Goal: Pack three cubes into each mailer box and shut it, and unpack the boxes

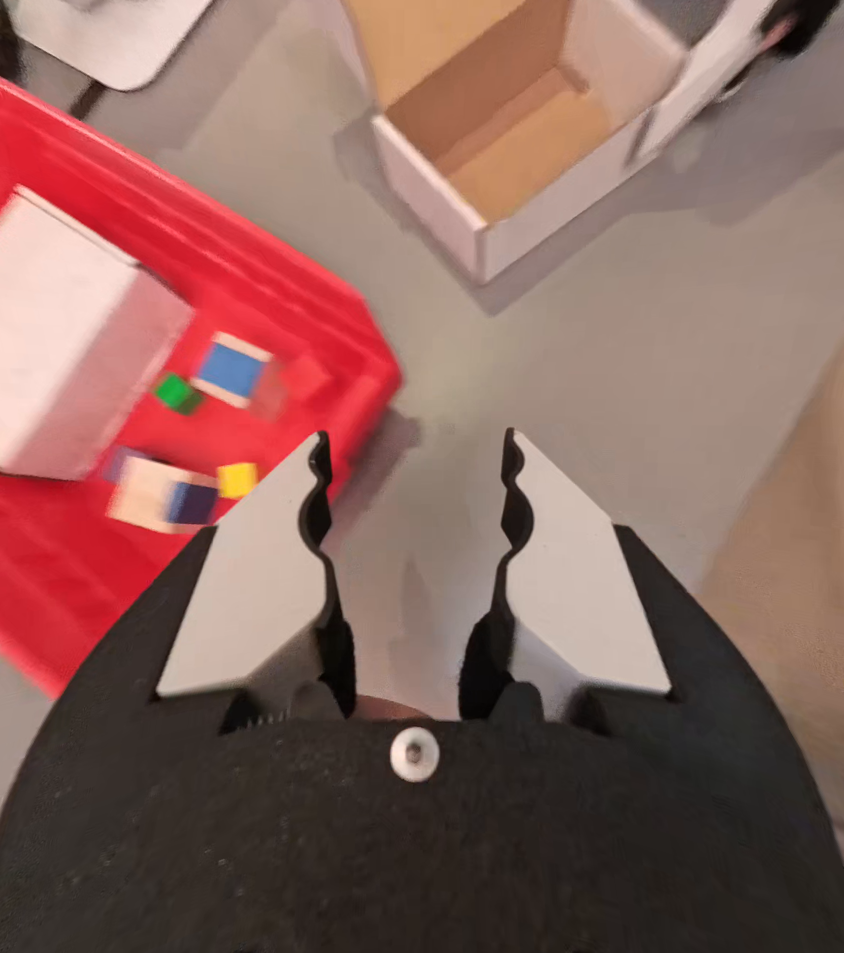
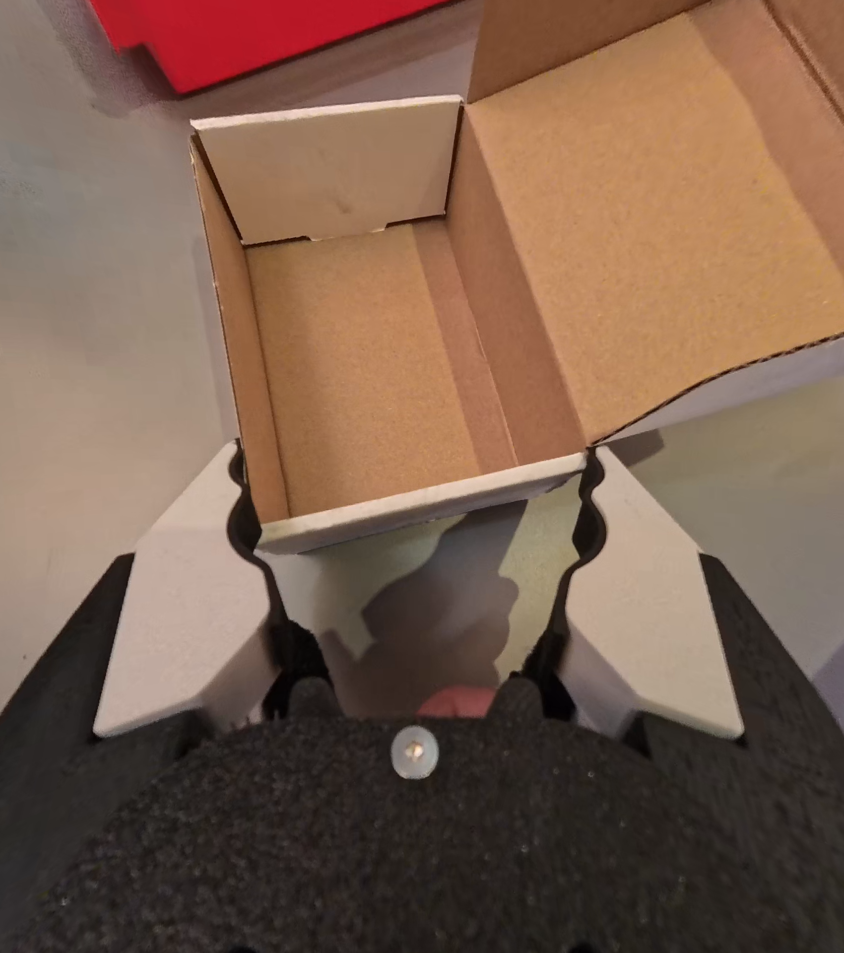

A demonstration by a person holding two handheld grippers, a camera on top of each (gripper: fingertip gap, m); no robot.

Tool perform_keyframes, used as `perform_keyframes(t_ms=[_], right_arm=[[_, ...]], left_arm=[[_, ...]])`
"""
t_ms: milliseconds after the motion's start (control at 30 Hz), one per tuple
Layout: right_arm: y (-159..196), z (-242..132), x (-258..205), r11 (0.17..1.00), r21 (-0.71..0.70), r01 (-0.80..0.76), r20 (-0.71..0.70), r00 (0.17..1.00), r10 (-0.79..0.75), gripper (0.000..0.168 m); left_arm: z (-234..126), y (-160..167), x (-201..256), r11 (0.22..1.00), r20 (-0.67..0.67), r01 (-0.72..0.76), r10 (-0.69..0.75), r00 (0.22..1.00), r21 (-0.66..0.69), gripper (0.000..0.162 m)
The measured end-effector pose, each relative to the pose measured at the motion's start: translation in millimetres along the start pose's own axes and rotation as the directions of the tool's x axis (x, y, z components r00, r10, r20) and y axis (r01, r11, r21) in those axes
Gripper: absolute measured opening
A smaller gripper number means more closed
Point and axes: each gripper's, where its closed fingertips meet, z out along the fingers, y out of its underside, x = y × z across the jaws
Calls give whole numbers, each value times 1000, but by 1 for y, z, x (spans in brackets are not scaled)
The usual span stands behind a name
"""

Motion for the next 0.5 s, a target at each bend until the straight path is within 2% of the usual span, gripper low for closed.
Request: perform_keyframes(t_ms=[100, 233, 333, 500], right_arm=[[0, 0, 0, 1000, 0, 2, -1, 1000, -2, 125], [0, 0, 0, 1000, -2, 3, -11, 1000, -3, 125], [0, 0, 0, 1000, 0, 0, -15, 1000, 0, 125], [0, 0, 0, 1000, 1, -6, -17, 1000, 6, 125]], left_arm=[[14, -3, -53, 980, 21, -154, 158, 987, -124, 61], [53, 6, -101, 895, -51, -328, 329, 943, -301, 62], [79, 9, -118, 845, -123, -382, 363, 924, -374, 60], [105, 18, -117, 786, -261, -423, 337, 905, -451, 56]])
